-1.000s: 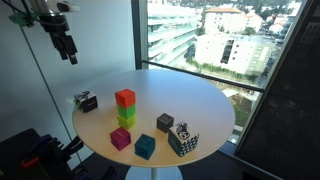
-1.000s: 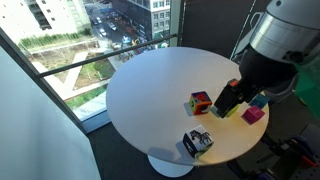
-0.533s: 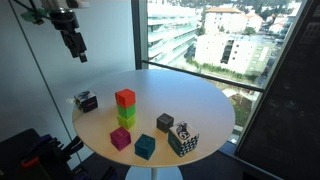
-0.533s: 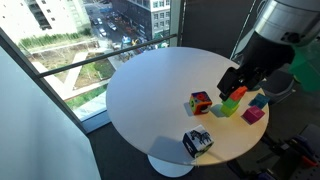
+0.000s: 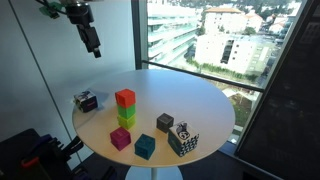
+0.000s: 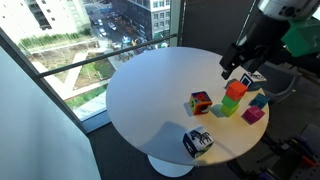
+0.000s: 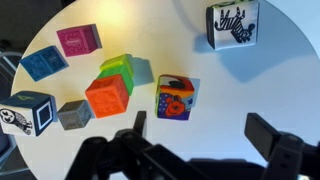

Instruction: Pick up the gray block and put it on the orange block

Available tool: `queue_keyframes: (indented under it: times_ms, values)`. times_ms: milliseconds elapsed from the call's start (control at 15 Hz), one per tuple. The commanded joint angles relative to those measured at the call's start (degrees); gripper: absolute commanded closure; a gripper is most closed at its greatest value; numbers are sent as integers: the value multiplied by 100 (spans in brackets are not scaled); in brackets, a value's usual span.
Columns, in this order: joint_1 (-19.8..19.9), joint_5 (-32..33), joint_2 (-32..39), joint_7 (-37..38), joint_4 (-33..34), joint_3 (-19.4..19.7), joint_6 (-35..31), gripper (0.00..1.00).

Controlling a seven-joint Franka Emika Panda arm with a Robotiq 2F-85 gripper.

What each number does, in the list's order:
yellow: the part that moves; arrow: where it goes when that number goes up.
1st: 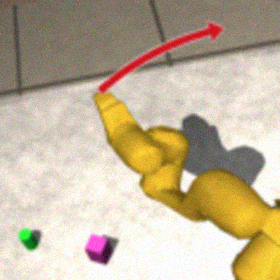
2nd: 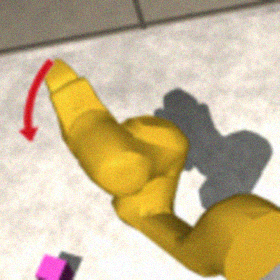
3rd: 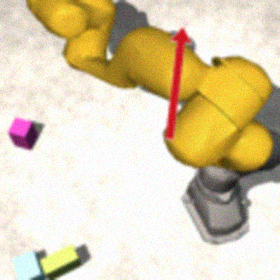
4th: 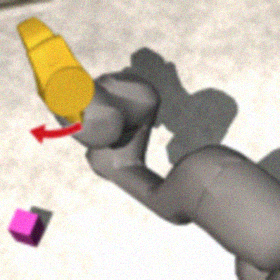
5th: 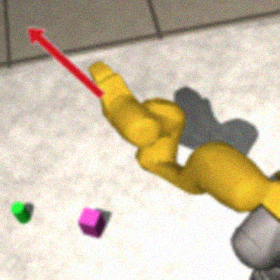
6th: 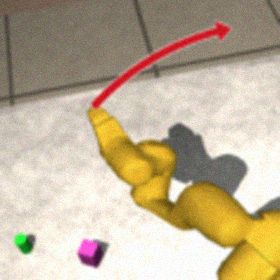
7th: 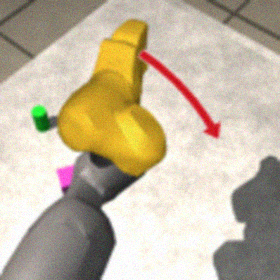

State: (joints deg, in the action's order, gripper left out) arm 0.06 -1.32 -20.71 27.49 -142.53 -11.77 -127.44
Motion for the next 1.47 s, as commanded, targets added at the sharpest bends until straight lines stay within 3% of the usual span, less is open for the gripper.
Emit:
queue_keyframes:
  times_ms: [0,467,1067,1400]
  values:
    - [84,52,208,-26,361,231,238,0]
    - [277,198,448,-318,685,679,637,0]
    - [244,-211,863,-2196,917,1374,614,0]
    - [262,-78,786,-2012,723,1334,499,0]
